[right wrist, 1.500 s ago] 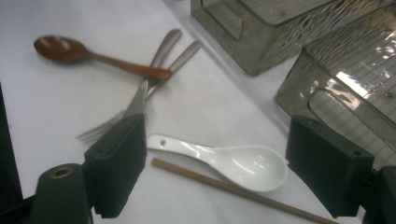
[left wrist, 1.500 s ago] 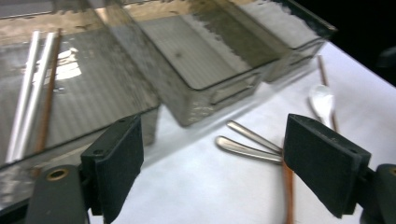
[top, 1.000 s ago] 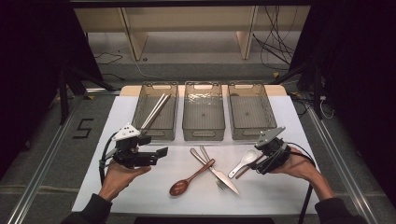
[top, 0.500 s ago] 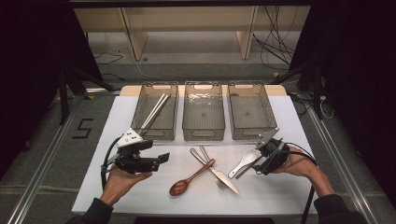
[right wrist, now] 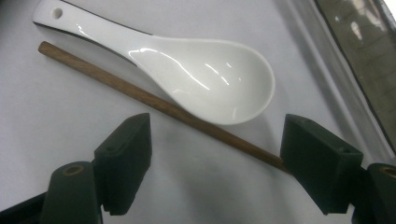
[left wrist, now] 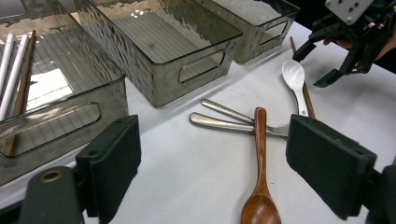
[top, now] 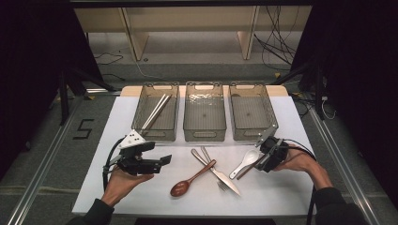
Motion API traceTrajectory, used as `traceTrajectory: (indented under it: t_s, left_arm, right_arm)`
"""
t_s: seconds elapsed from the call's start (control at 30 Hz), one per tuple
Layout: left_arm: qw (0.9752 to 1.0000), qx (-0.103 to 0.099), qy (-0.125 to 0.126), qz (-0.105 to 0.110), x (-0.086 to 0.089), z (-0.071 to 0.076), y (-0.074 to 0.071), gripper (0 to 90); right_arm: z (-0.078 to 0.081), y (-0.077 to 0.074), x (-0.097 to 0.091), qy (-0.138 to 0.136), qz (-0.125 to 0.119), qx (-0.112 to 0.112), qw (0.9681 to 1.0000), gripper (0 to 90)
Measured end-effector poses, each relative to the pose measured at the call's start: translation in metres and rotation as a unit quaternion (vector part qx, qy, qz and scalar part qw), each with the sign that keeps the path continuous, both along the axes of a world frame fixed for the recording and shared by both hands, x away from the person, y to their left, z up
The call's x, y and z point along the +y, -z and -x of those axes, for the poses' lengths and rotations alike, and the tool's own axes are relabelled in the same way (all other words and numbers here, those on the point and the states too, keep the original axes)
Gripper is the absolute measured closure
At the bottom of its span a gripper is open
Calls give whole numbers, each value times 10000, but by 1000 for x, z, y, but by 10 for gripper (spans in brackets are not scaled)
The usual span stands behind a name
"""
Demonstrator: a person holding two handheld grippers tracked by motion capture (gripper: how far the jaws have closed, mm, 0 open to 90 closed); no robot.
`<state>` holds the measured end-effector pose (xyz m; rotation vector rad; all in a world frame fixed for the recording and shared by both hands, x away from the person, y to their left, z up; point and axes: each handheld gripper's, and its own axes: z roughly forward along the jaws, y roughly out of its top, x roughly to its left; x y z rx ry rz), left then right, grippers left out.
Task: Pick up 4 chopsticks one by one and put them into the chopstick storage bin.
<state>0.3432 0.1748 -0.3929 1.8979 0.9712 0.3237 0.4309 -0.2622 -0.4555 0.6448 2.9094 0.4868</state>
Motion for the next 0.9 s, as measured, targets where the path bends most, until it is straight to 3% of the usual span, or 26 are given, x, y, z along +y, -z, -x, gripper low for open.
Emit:
traceTrajectory:
  t_s: [0.37,0.6,0.9]
  left_arm:
    - [10000,3,39,-27,-1,1,1,174]
    - [9999,38,76,-79,-3,1,2,174]
    - [9998,54,142,-120,-5,2,3,174]
  right_arm:
    - [-2,5,2,-47,105,280,9995,317]
    - [6,1,2,-234,359,421,9982,443]
    - [20,-3,3,-507,707,442,9952,605]
